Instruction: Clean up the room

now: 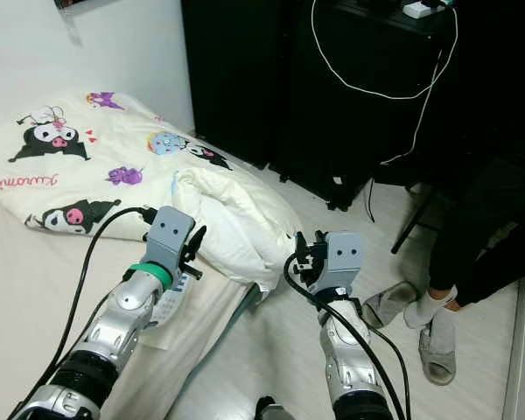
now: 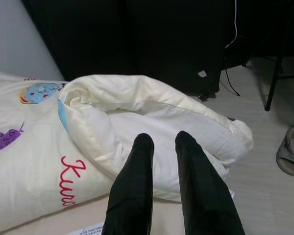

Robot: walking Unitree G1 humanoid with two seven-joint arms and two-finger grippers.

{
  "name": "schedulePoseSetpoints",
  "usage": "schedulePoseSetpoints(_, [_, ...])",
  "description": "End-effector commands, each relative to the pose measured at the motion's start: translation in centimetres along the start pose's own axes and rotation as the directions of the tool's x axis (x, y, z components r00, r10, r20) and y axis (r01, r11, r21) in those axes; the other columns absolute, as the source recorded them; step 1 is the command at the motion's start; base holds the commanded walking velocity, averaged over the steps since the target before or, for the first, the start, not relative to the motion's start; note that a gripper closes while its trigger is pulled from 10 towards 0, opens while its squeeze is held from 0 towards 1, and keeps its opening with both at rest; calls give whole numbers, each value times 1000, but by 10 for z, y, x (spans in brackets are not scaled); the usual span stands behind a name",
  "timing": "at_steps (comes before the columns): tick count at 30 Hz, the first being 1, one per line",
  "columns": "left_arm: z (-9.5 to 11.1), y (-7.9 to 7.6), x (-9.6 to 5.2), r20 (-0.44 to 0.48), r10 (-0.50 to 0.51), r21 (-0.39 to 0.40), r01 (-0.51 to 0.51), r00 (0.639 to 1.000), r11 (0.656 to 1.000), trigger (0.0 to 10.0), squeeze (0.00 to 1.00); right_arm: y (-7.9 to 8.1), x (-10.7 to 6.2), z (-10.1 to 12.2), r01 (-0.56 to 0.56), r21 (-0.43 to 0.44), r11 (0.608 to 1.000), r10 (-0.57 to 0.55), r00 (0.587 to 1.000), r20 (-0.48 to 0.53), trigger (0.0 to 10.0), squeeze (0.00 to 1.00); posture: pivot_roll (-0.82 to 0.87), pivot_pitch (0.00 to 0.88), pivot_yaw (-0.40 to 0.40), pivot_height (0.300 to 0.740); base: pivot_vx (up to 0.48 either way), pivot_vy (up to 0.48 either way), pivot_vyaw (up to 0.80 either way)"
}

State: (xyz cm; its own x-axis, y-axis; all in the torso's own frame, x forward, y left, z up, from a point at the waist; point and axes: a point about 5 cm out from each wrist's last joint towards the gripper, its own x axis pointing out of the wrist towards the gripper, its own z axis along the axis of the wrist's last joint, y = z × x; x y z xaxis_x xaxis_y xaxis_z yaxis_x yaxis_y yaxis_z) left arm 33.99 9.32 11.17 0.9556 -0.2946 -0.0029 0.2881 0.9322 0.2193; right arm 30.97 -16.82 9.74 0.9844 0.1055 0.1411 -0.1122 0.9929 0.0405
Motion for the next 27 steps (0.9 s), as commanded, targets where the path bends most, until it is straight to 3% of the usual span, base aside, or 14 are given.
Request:
schedulePoseSetpoints(1, [-9, -2, -3, -35, -8, -3, 8, 999, 1000, 10000, 0, -2, -5, -6, 7, -2, 1000, -7, 1000, -28, 10000, 0, -46, 106, 37, 655, 0, 0, 0])
schedulePoseSetpoints(27, [-9, -5, -2, -37, -24, -1, 24, 999, 1000, 10000, 0, -3, -4, -6, 8, -9, 1000, -8, 1000, -27, 10000, 0, -51, 98, 39, 540, 0, 0, 0])
